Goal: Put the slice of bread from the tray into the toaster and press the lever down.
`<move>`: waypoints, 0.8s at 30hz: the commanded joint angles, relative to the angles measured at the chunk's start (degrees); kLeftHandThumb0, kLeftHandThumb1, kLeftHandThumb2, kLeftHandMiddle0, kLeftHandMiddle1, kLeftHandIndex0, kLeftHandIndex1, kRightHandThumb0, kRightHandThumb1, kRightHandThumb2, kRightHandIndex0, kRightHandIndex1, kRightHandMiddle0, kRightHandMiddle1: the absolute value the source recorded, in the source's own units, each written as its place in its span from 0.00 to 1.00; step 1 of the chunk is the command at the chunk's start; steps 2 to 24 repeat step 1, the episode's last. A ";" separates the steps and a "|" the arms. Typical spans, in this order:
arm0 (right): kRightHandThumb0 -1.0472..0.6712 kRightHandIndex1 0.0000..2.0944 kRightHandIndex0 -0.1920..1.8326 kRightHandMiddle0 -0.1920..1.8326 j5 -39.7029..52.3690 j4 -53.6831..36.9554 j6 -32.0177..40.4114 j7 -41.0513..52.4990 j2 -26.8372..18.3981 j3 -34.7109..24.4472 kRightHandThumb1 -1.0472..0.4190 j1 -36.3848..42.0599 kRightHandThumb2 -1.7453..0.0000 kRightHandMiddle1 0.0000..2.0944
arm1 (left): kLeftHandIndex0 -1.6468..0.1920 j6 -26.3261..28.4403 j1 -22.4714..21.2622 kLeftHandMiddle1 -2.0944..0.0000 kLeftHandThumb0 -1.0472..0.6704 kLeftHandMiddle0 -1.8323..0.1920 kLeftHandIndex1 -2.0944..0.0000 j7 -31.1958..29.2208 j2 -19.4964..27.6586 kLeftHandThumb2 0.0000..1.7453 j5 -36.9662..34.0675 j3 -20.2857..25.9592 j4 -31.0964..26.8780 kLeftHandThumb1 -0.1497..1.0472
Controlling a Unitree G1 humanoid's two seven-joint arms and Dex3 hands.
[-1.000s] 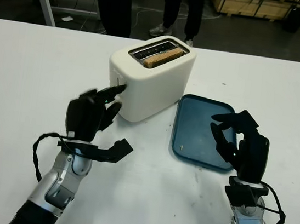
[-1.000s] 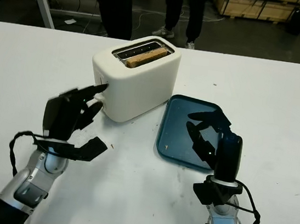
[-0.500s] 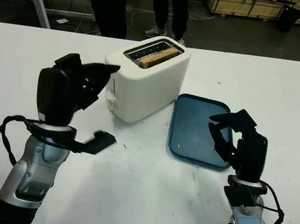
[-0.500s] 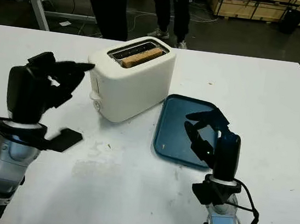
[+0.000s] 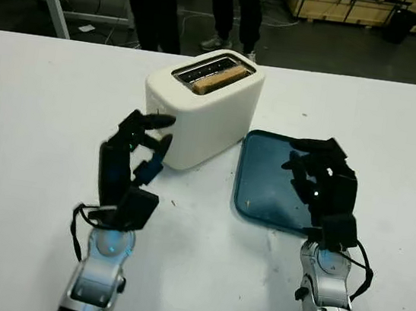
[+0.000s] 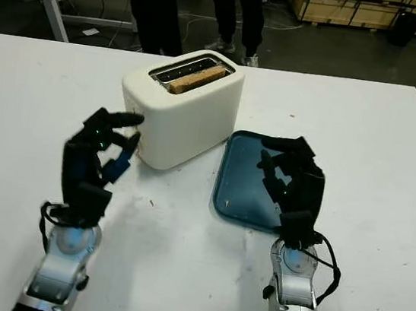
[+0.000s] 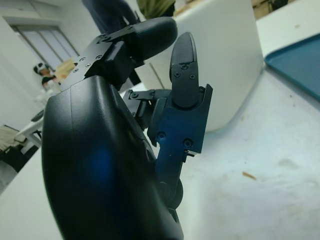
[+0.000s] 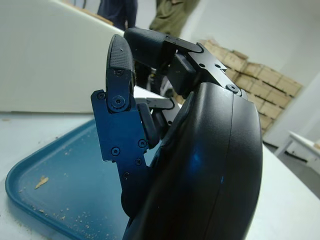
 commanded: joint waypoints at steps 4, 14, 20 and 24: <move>0.34 0.72 0.38 0.35 0.34 -1.27 -0.08 0.22 0.44 -0.16 0.09 0.09 0.82 0.55 | 0.73 -1.31 -0.57 0.17 0.33 0.62 0.18 0.67 -1.68 0.17 0.52 -0.27 1.08 0.89; 0.34 0.72 0.38 0.35 0.34 -1.27 -0.08 0.22 0.44 -0.16 0.09 0.09 0.82 0.55 | 0.73 -1.31 -0.57 0.17 0.33 0.62 0.18 0.67 -1.68 0.17 0.52 -0.27 1.08 0.89; 0.34 0.72 0.38 0.35 0.34 -1.27 -0.08 0.22 0.44 -0.16 0.09 0.09 0.82 0.55 | 0.73 -1.31 -0.57 0.17 0.33 0.62 0.18 0.67 -1.68 0.17 0.52 -0.27 1.08 0.89; 0.34 0.72 0.38 0.35 0.34 -1.27 -0.08 0.22 0.44 -0.16 0.09 0.09 0.82 0.55 | 0.73 -1.31 -0.57 0.17 0.33 0.62 0.18 0.67 -1.68 0.17 0.52 -0.27 1.08 0.89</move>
